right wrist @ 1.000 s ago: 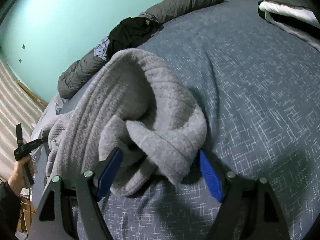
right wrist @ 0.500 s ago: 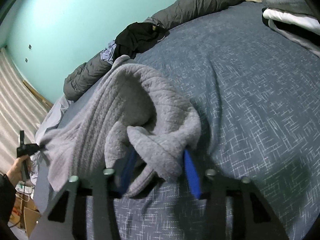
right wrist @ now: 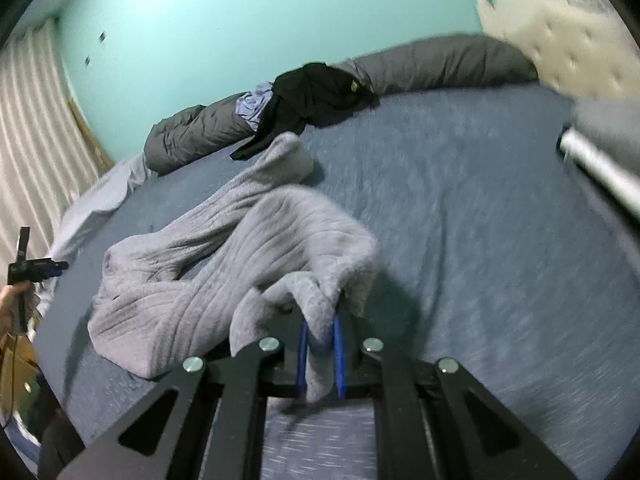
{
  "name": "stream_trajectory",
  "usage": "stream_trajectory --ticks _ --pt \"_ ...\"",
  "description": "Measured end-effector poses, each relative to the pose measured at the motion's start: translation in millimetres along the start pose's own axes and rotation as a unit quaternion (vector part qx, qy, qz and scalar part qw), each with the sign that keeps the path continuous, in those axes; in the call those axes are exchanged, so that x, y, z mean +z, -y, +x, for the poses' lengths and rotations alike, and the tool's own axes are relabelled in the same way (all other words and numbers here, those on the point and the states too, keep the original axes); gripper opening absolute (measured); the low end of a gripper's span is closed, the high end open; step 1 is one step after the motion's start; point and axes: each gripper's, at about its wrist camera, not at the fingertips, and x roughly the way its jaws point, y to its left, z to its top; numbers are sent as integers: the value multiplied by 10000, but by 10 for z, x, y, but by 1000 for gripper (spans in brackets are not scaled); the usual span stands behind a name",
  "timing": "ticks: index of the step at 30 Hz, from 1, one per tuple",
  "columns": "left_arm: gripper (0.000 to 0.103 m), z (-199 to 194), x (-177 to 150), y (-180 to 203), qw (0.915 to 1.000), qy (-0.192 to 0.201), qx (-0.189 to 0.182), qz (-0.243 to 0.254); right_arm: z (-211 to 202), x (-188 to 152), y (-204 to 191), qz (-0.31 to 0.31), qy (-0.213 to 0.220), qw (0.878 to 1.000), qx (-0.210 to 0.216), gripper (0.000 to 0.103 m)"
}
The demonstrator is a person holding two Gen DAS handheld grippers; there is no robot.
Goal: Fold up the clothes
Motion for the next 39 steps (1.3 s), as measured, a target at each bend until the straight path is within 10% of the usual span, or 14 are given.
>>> stream_trajectory --ticks 9,14,22,25,27,35,39 --pt "59 -180 -358 42 9996 -73 -221 149 -606 689 102 -1350 -90 9880 -742 9" --pt "59 -134 -495 109 9991 -200 -320 205 -580 733 -112 -1854 -328 9811 -456 9" --pt "59 28 -616 252 9974 -439 -511 252 216 26 -501 -2145 -1823 9595 82 14" --pt "59 71 -653 265 9971 -464 -532 272 284 -230 -498 -2217 -2094 9518 326 37" --pt "59 100 -663 252 9971 -481 -535 255 144 -170 -309 -1813 -1824 9653 457 54" --pt "63 161 -659 205 9971 -453 -597 100 -419 70 453 -153 -699 9927 966 55" --pt "63 158 -657 220 9971 -431 -628 71 -325 48 841 587 -794 9951 -97 55"
